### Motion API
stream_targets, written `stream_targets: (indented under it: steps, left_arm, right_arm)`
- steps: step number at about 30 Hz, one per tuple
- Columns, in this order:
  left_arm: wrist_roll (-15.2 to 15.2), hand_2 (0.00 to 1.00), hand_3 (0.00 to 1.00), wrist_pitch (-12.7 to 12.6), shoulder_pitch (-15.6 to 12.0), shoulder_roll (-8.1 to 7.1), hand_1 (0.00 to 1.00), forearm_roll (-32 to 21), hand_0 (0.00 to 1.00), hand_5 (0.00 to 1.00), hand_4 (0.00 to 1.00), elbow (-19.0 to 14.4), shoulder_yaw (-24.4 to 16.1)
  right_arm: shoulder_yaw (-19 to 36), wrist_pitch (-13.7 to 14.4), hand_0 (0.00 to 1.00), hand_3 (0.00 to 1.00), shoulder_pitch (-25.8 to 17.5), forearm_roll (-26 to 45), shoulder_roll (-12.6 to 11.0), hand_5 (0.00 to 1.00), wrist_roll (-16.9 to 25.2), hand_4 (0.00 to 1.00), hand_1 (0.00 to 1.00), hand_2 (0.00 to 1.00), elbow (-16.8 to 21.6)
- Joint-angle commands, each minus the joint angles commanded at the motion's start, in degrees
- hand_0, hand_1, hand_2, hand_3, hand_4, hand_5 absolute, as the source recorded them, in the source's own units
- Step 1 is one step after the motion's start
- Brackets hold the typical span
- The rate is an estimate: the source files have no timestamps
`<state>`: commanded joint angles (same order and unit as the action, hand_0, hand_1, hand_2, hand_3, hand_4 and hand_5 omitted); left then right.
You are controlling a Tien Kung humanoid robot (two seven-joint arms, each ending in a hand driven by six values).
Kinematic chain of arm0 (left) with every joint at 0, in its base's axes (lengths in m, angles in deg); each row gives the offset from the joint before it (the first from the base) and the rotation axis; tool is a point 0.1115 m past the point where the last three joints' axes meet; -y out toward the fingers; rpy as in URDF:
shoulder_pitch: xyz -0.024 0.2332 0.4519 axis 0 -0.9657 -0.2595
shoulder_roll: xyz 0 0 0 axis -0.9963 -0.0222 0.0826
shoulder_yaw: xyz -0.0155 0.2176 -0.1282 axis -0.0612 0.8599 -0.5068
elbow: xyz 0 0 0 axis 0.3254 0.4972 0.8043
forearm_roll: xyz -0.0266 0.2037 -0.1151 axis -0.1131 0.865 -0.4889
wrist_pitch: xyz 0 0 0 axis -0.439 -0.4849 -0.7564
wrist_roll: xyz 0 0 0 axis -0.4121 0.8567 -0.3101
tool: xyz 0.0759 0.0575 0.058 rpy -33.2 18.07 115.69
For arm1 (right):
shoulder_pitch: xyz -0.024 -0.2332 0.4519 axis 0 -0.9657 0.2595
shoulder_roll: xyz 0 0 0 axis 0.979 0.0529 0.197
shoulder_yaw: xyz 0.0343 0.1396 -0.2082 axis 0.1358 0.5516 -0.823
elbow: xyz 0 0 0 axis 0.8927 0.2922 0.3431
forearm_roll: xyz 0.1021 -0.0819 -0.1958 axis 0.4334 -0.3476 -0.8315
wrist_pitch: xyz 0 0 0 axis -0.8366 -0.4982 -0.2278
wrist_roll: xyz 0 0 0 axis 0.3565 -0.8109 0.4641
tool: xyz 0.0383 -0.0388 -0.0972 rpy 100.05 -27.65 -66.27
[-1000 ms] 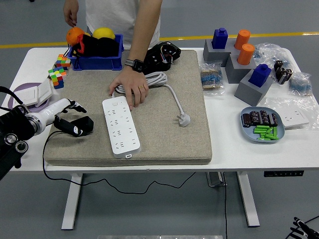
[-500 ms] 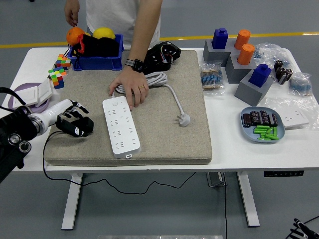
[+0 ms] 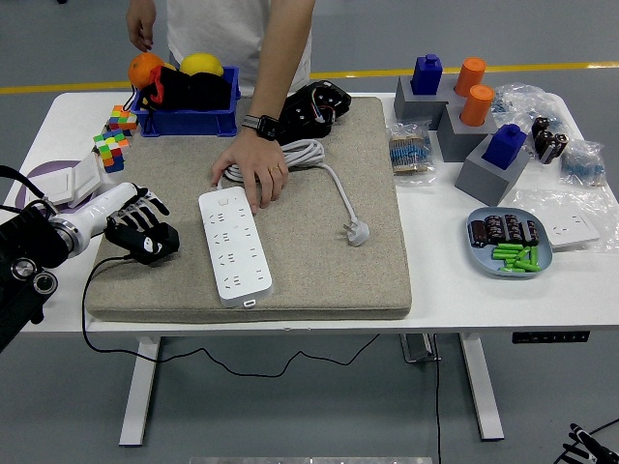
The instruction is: Press the white button,pick up the black plug,place it near the board,insert it into the board
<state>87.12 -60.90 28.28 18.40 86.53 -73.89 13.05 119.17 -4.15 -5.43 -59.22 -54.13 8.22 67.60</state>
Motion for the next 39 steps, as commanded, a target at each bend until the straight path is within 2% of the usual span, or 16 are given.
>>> stream_targets:
  steps: [5,6,14,23,24,29,30,35,36,39]
  left_arm:
    - [-1.38,0.651,0.616,-0.67,-1.23,-0.15,0.71,0.89,0.656,0.002,0.881,-1.68,-2.0]
    - [-1.61,0.745,0.653,-0.83,-1.41,-0.15,0.808,0.96,0.745,0.002,0.904,-1.89,-2.27]
    - [-2.09,0.754,0.643,-0.89,-1.73,0.27,0.811,0.79,0.75,0.002,0.911,-1.12,-1.59]
    - [-2.44,0.753,0.625,-0.92,-3.09,0.28,0.811,1.77,0.753,0.002,0.927,-2.9,-4.59]
    - [-2.4,0.714,0.504,-0.89,-3.2,0.29,0.811,1.86,0.756,0.002,0.932,-3.04,-4.79]
    - [-1.14,0.714,0.504,0.22,-3.69,0.24,0.811,1.91,0.756,0.002,0.932,-3.55,-5.17]
    - [-0.88,0.637,0.357,0.48,-3.73,0.24,0.812,1.79,0.756,0.002,0.95,-3.48,-5.06]
    - [-0.16,0.637,0.357,1.1,-3.8,0.32,0.812,1.47,0.756,0.002,0.95,-3.09,-4.6]
    - [-0.15,0.667,0.282,1.13,-3.75,0.34,0.82,1.33,0.759,0.002,0.979,-2.91,-4.44]
    - [-0.13,0.667,0.282,1.08,-3.69,0.45,0.82,1.38,0.759,0.002,0.979,-2.13,-4.08]
  right_arm:
    - [0.12,0.0,0.774,0.62,-0.05,-0.08,0.0,0.465,0.0,0.721,0.604,0.62,-0.01]
    - [0.16,-0.03,0.774,0.62,-0.08,-0.1,0.02,0.465,-0.01,0.721,0.604,0.62,-0.02]
    - [-0.12,-0.01,0.774,0.619,0.09,0.19,0.09,0.465,0.08,0.721,0.604,0.62,0.08]
    - [0.3,-0.1,0.774,0.619,-0.18,-0.19,0.09,0.465,-0.02,0.721,0.604,0.62,-0.07]
    - [0.33,-0.11,0.774,0.62,-0.2,-0.22,0.09,0.465,-0.03,0.721,0.604,0.62,-0.09]
    - [-0.01,-0.1,0.774,0.62,-0.12,0.05,0.1,0.465,0.04,0.721,0.604,0.62,0.03]
    - [-0.02,-0.09,0.774,0.62,-0.08,0.08,0.13,0.466,0.05,0.721,0.604,0.62,0.05]
    - [-0.17,-0.1,0.774,0.62,0.05,0.23,0.14,0.466,0.07,0.721,0.604,0.62,0.08]
    - [-0.24,-0.1,0.774,0.62,0.06,0.27,0.11,0.464,0.07,0.721,0.604,0.62,0.07]
    - [-0.25,-0.09,0.774,0.62,0.07,0.17,0.04,0.464,0.02,0.721,0.604,0.62,0.02]
